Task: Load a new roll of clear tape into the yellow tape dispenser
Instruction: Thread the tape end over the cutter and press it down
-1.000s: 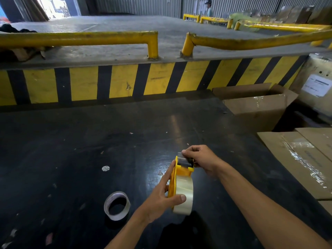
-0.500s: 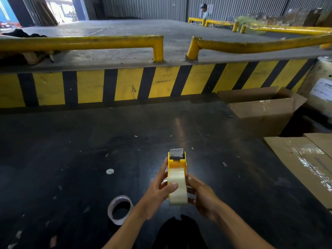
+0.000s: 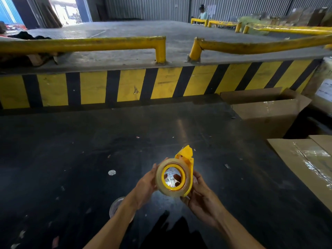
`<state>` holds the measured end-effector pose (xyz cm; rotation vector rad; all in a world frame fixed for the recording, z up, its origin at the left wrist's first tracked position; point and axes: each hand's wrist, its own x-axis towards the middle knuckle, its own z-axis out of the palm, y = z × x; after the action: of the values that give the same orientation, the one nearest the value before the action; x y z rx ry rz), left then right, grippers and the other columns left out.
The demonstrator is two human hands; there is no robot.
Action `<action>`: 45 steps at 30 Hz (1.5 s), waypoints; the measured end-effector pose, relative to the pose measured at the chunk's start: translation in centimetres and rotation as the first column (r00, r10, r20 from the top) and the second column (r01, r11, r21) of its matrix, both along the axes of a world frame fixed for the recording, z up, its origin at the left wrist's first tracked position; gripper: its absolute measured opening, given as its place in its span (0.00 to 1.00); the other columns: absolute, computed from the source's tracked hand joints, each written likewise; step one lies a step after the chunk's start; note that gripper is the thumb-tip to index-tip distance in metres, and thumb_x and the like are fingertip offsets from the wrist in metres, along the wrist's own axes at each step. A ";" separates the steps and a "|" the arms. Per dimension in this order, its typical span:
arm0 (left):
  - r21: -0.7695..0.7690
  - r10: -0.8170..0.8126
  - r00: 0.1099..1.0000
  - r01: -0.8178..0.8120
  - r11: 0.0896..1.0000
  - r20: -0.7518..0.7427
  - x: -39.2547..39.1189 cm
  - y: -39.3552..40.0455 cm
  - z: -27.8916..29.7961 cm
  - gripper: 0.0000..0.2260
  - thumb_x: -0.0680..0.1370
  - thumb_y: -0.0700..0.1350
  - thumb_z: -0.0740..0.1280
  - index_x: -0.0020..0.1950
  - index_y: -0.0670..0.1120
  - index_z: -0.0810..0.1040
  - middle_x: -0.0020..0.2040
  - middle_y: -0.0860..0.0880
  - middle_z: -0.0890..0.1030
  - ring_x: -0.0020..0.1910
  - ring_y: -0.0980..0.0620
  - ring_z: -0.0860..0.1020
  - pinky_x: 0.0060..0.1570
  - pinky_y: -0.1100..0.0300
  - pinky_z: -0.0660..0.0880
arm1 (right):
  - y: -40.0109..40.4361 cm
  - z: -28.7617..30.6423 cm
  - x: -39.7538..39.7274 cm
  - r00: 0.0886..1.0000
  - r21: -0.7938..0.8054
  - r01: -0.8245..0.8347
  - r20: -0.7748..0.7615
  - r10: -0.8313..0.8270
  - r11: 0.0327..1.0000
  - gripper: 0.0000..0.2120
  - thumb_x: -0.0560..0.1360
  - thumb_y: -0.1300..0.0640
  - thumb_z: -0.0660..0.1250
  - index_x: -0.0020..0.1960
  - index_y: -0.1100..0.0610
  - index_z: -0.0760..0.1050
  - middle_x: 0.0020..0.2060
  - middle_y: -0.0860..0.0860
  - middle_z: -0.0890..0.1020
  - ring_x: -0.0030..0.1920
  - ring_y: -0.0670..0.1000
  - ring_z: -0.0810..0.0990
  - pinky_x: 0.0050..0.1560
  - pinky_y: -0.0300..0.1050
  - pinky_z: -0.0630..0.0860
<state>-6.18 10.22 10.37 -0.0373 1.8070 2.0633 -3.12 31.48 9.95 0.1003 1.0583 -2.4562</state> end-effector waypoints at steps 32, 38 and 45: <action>-0.389 0.087 0.854 -0.322 0.863 -0.514 1.9 3.0 -1.0 0.36 0.82 0.45 0.67 0.78 0.71 0.51 0.66 0.56 0.78 0.58 0.58 0.81 0.54 0.68 0.77 | -0.3 5.1 -6.0 0.962 0.650 0.249 -0.253 -0.105 0.718 0.20 0.80 0.42 0.59 0.68 0.48 0.73 0.63 0.52 0.79 0.62 0.52 0.77 0.58 0.53 0.75; -0.392 -0.003 0.858 -0.231 0.890 -0.513 2.6 2.6 -1.1 0.35 0.82 0.45 0.68 0.77 0.72 0.52 0.73 0.59 0.72 0.64 0.62 0.78 0.59 0.68 0.76 | 0.3 9.0 -8.8 0.953 0.813 0.064 -0.222 0.206 0.579 0.19 0.76 0.40 0.66 0.60 0.51 0.81 0.55 0.47 0.84 0.57 0.50 0.80 0.53 0.49 0.74; -0.428 -0.085 0.882 -0.139 0.893 -0.463 3.1 2.3 -2.1 0.34 0.83 0.48 0.65 0.78 0.72 0.50 0.75 0.53 0.69 0.66 0.59 0.77 0.60 0.67 0.77 | -0.1 9.7 -9.9 0.923 0.896 0.093 -0.241 0.300 0.434 0.06 0.78 0.56 0.68 0.49 0.59 0.82 0.41 0.51 0.82 0.42 0.46 0.78 0.40 0.39 0.71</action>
<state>-3.12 12.49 8.29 0.3449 2.5693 1.7157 -12.98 31.37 19.60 -0.1091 2.3908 -1.5087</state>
